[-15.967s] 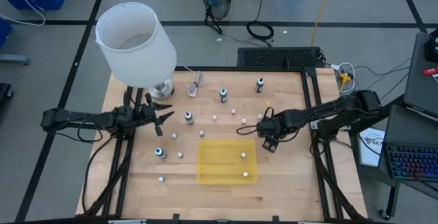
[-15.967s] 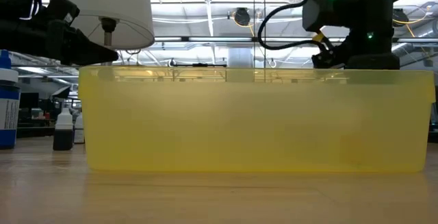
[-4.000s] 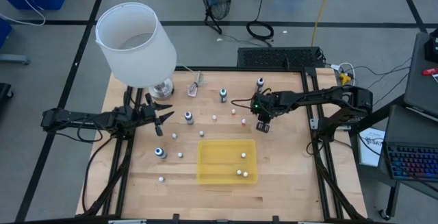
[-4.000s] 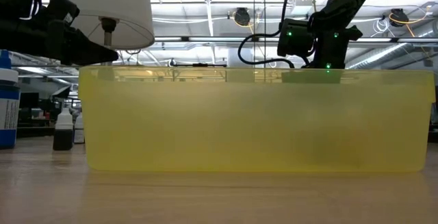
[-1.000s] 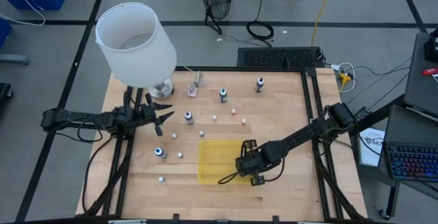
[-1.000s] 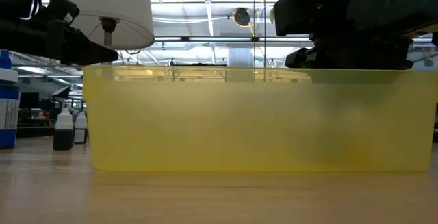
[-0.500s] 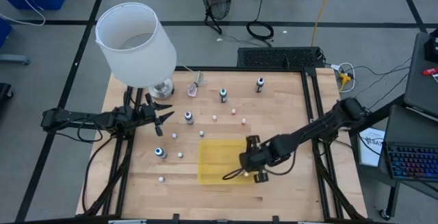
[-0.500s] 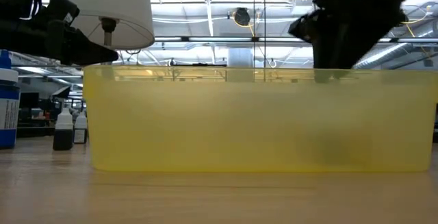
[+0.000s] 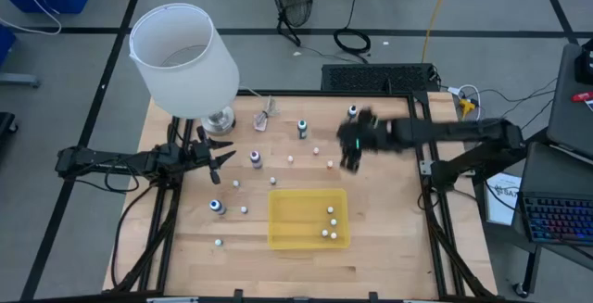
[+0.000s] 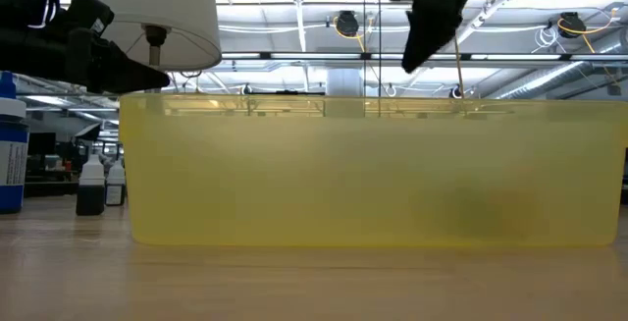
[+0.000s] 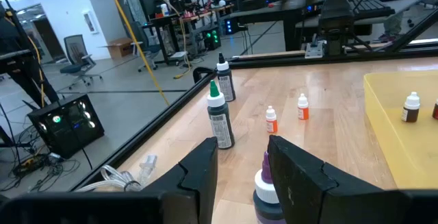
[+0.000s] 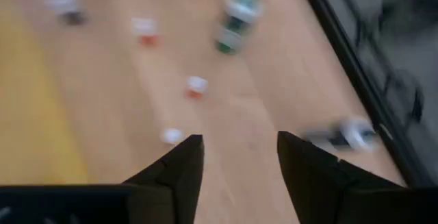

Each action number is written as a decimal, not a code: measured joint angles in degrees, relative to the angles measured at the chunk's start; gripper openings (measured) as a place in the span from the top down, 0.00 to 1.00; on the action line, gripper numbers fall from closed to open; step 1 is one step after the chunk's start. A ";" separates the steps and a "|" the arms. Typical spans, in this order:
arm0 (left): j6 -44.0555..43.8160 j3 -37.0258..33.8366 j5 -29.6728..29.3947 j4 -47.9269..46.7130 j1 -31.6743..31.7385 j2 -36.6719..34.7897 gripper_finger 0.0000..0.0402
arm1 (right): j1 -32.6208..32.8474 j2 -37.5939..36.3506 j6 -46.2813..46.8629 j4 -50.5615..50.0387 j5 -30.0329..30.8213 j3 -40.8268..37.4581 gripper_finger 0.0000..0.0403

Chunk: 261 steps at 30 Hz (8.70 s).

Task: Pick & Place food coloring
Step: Put the large black food coloring bottle into the yellow container, then put the small orange food coloring bottle into the yellow container

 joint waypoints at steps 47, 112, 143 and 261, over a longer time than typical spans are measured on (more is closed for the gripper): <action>0.00 0.00 0.00 0.00 -0.02 -0.02 0.67 | -28.90 23.07 -3.15 -3.45 -10.09 6.97 0.43; -0.02 0.00 0.00 0.00 -0.02 0.00 0.67 | -29.02 22.95 -3.81 3.76 -9.67 1.94 0.68; 0.00 0.00 -0.02 0.00 -0.01 -0.01 0.67 | 20.00 -3.16 4.51 1.09 2.28 0.78 0.68; 0.00 0.00 -0.02 0.00 -0.02 0.00 0.67 | -3.76 27.85 -14.23 4.90 -11.50 1.33 0.44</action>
